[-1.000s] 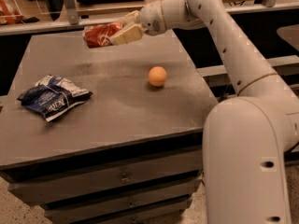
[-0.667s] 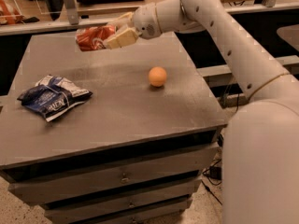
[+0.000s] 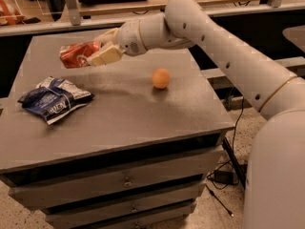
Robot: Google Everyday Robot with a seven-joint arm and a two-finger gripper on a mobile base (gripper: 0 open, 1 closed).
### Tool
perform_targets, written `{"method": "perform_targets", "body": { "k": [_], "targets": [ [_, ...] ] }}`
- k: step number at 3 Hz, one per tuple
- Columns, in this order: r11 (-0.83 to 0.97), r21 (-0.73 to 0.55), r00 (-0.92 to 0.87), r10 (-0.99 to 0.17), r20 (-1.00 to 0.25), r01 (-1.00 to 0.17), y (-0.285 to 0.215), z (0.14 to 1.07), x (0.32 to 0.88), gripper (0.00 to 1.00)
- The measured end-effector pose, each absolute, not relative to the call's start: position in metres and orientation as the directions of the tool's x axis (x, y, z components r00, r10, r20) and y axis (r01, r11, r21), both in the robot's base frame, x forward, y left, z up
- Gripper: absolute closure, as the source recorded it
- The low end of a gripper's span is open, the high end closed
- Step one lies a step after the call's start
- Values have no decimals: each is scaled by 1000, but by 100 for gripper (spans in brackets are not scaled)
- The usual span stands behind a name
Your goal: Move coke can near blue chip bag
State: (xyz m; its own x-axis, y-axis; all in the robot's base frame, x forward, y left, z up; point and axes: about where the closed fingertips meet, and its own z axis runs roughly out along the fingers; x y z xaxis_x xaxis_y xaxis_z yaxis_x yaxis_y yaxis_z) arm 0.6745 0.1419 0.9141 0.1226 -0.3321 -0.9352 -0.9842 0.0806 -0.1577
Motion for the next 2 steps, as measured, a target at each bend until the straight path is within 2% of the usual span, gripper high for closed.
{"method": "perform_targets", "body": {
  "k": [2],
  "targets": [
    [82,-124,90,-333,-939,-989,168,892,659,100]
  ]
}}
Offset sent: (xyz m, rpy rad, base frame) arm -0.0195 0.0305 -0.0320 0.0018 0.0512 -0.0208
